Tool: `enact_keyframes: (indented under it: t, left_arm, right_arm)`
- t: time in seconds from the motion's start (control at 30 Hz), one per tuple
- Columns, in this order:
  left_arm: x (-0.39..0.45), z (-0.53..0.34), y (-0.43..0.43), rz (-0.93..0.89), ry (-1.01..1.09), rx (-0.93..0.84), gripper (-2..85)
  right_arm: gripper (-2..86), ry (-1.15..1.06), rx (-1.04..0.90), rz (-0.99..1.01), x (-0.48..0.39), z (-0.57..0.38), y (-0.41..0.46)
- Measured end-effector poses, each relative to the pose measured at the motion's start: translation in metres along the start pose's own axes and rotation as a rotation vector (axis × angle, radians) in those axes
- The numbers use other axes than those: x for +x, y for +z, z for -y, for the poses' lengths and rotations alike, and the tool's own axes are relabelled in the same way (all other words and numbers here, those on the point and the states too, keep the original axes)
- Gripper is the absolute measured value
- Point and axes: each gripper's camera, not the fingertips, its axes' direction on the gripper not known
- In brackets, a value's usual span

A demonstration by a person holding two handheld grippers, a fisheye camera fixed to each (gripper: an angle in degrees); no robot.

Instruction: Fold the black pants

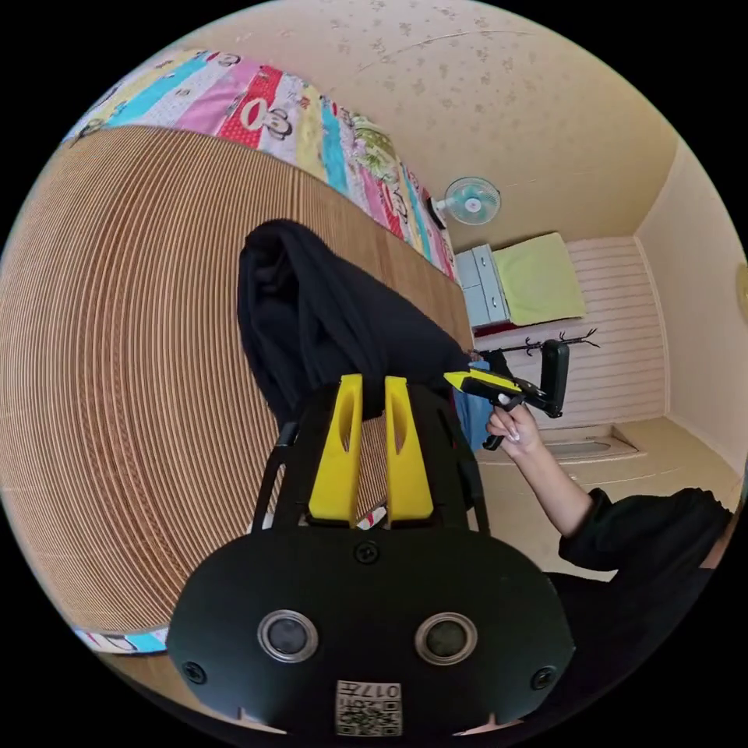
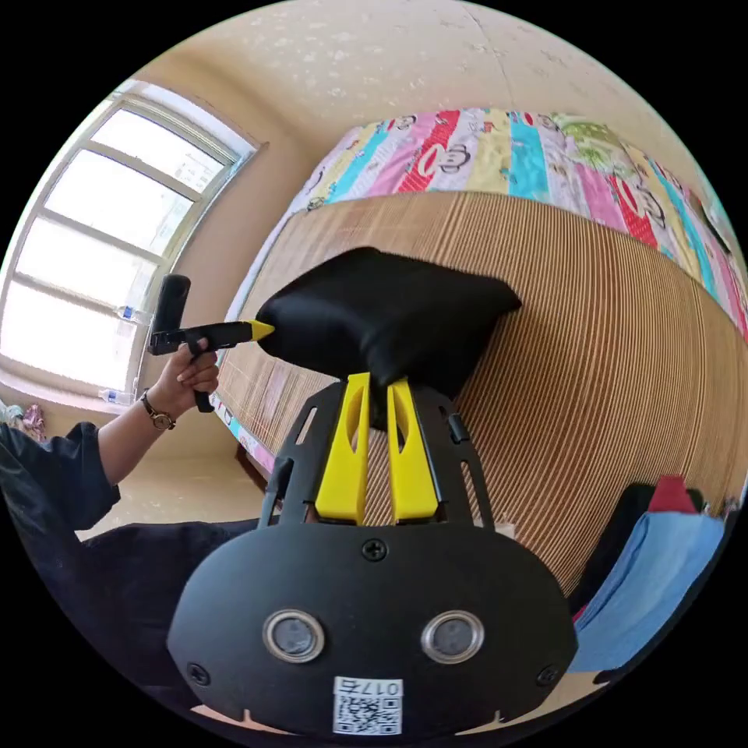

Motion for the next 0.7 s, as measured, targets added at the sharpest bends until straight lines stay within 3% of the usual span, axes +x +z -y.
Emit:
enact_keyframes:
  t: [0.13, 0.23, 0.43, 0.7]
  left_arm:
    - [-0.044, -0.037, 0.038, -0.005, -0.179, -0.096, 6.7]
    - [-0.056, -0.034, 0.032, -0.084, -0.218, -0.007, 8.2]
    - [-0.049, 0.079, 0.024, -0.110, -0.125, 0.113, 12.7]
    - [-0.075, 0.198, 0.110, -0.008, -0.133, -0.060, 11.0]
  right_arm:
    - [3.7, 0.254, -0.192, -0.007, 0.046, -0.079, 0.086]
    - [6.5, 0.357, -0.138, 0.109, 0.074, -0.098, 0.094]
    - [12.9, 0.393, 0.088, 0.274, 0.126, -0.010, 0.085]
    - [13.9, 0.275, -0.117, 0.163, 0.128, 0.115, 0.178]
